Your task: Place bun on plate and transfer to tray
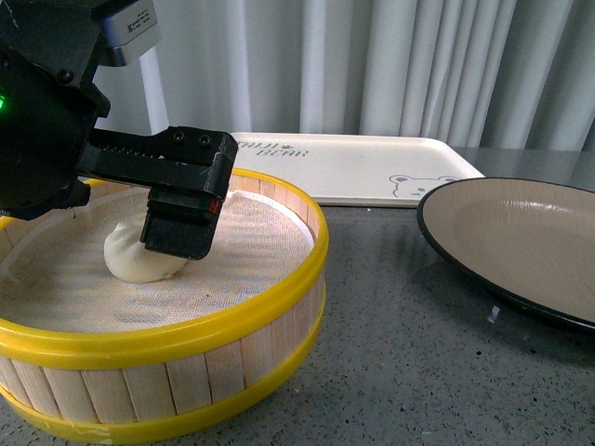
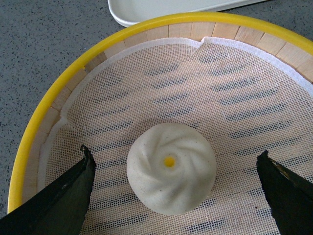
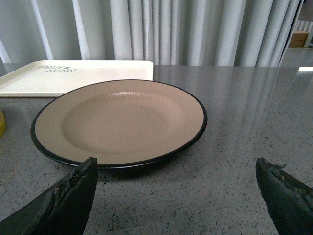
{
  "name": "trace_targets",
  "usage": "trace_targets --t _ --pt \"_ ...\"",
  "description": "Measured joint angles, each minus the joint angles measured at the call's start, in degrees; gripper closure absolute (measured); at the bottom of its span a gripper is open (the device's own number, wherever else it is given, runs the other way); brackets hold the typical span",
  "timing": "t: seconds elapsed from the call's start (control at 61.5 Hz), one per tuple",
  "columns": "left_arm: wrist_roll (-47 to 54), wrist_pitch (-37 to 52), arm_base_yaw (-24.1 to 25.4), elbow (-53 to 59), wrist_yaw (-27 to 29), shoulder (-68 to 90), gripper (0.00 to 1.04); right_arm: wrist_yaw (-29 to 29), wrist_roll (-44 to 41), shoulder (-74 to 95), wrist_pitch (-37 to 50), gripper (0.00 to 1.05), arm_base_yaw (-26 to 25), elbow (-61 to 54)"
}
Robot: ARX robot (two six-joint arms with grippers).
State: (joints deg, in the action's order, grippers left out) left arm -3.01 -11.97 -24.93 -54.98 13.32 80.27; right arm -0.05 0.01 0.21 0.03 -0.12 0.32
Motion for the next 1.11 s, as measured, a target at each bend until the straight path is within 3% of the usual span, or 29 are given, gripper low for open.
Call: trace_targets --t 0.325,0.39,0.536,0.845,1.105 --pt "1.3 0.1 -0.7 0.9 0.1 0.0 0.08 0.0 0.0 0.0 0.0 0.09 0.0 0.0" --pt "1.4 0.4 -0.8 1.0 0.1 0.1 0.23 0.0 0.0 0.0 0.0 0.09 0.0 0.0" --pt "1.4 0.8 -0.9 1.0 0.1 0.1 0.44 0.0 0.0 0.0 0.0 0.09 0.0 0.0" --pt "1.4 1.2 -1.3 1.0 -0.1 0.7 1.01 0.0 0.0 0.0 0.0 0.09 0.0 0.0" --pt "1.4 0.9 -1.3 0.3 -0.5 0.7 1.01 0.0 0.0 0.0 0.0 0.09 0.0 0.0"
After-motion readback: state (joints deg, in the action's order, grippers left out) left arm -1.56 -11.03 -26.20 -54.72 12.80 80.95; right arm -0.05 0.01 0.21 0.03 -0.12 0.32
